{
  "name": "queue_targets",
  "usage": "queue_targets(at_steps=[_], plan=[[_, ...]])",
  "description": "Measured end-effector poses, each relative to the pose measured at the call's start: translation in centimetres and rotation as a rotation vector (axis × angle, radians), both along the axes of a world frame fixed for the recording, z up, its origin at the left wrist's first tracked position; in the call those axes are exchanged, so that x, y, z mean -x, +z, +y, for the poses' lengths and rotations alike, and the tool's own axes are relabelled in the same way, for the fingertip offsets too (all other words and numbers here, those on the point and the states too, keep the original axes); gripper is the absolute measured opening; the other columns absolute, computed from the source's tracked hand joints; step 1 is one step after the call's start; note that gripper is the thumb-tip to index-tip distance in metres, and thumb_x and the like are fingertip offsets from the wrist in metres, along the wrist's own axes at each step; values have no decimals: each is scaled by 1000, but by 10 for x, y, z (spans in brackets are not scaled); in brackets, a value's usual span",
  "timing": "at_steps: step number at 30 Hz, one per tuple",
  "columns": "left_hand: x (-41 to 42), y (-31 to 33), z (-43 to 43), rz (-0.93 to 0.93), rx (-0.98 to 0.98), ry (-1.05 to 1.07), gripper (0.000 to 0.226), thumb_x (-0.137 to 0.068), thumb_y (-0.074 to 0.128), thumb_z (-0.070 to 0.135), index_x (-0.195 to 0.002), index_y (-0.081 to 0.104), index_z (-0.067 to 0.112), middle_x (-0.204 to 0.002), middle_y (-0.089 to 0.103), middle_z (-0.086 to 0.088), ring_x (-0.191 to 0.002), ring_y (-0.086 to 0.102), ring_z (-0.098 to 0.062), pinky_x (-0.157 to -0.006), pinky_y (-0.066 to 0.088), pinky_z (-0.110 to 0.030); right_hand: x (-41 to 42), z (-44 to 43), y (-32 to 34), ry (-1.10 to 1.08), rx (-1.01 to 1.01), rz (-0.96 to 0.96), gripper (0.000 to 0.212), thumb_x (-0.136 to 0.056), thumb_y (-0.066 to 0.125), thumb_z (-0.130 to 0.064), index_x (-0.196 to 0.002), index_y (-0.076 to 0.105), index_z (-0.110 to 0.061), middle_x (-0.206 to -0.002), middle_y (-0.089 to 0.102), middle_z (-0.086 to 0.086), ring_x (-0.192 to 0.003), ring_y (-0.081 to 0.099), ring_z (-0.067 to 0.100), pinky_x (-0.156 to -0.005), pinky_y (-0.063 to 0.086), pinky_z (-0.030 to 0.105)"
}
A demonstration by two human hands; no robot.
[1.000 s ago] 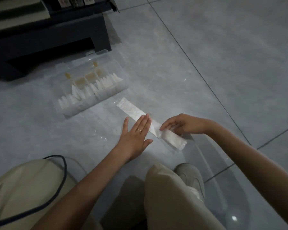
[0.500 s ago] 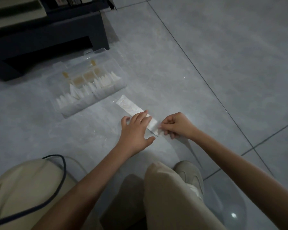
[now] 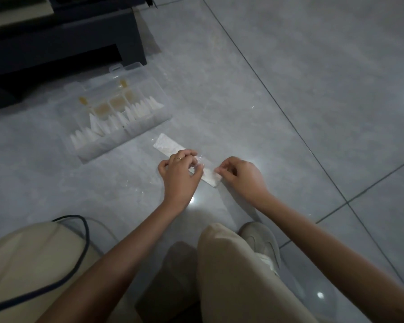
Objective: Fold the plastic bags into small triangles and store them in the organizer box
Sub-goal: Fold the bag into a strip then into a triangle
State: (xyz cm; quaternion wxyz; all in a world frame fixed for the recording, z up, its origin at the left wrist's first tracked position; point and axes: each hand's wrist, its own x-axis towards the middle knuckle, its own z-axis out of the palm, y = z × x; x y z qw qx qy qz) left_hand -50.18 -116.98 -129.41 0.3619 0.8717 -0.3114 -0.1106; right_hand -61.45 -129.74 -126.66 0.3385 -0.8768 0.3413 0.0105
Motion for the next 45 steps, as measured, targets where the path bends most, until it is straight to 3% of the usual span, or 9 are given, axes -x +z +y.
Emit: queue_targets(at_steps=[4,9,17,20,23,26,33,39,45], plan=[[-1,-2,2,-15,40,-17,13,-82,66,23,-72,58,19,-114,65,11,-103,55,-5,-91,22,-28,23,-7,-6,420,453,-267,32,-93,44,-21,-116,67,-15,-119,62,5,-96,57,17,-78,44,29],[-1,-3,5,-158,-2,-96,10,-87,60,23,-82,63,15,-116,64,8,-107,53,-6,-94,30,-33,43,-24,-22,851,686,-175,41,-94,41,-14,-131,59,-8,-138,56,7,-123,55,24,-98,41,34],[-6,-2,5,-249,-74,-130,5,-84,64,19,-83,60,16,-115,63,3,-104,57,-17,-90,35,-35,43,-26,-17,924,720,-116,43,-98,33,-14,-135,56,-12,-136,57,11,-120,58,27,-105,33,35],[-19,1,7,-244,-68,-165,22,-80,68,17,-99,59,11,-119,59,-5,-108,56,-26,-91,37,-37,42,-26,-17,944,767,-99,45,-94,34,-14,-132,58,-11,-132,59,14,-117,60,31,-104,32,39],[-23,-1,11,-536,-74,-488,40,-81,58,8,-121,59,11,-137,54,-10,-127,48,-24,-99,33,-42,39,-27,-16,993,826,-55,46,-93,34,-16,-133,57,-14,-131,60,17,-118,59,36,-105,30,47],[-17,-6,23,-704,-226,-783,53,-90,37,30,-138,51,10,-145,48,-8,-135,44,-20,-107,23,-43,37,-26,-11,1001,869,-28,47,-94,33,-20,-134,56,-18,-130,60,15,-118,58,36,-105,36,53],[-21,-19,42,-575,-381,-745,69,-94,30,53,-150,29,13,-157,28,-4,-144,17,-12,-113,13,-51,24,-35,-11,981,911,-217,30,-97,40,-10,-105,70,-10,-110,70,8,-99,66,25,-99,37,38],[-21,-16,41,-506,-341,-730,66,-94,33,52,-150,31,16,-158,28,0,-145,20,-10,-116,10,-49,9,-39,-11,1016,975,-362,25,-95,47,-6,-84,69,-11,-89,67,4,-89,64,23,-90,40,33],[-23,-9,39,-232,-112,-668,55,-89,53,46,-139,47,24,-149,42,9,-140,27,1,-120,7,-41,0,-30,-6,983,690,-367,17,-87,51,-15,-89,68,-10,-98,69,4,-89,64,25,-80,42,31]])
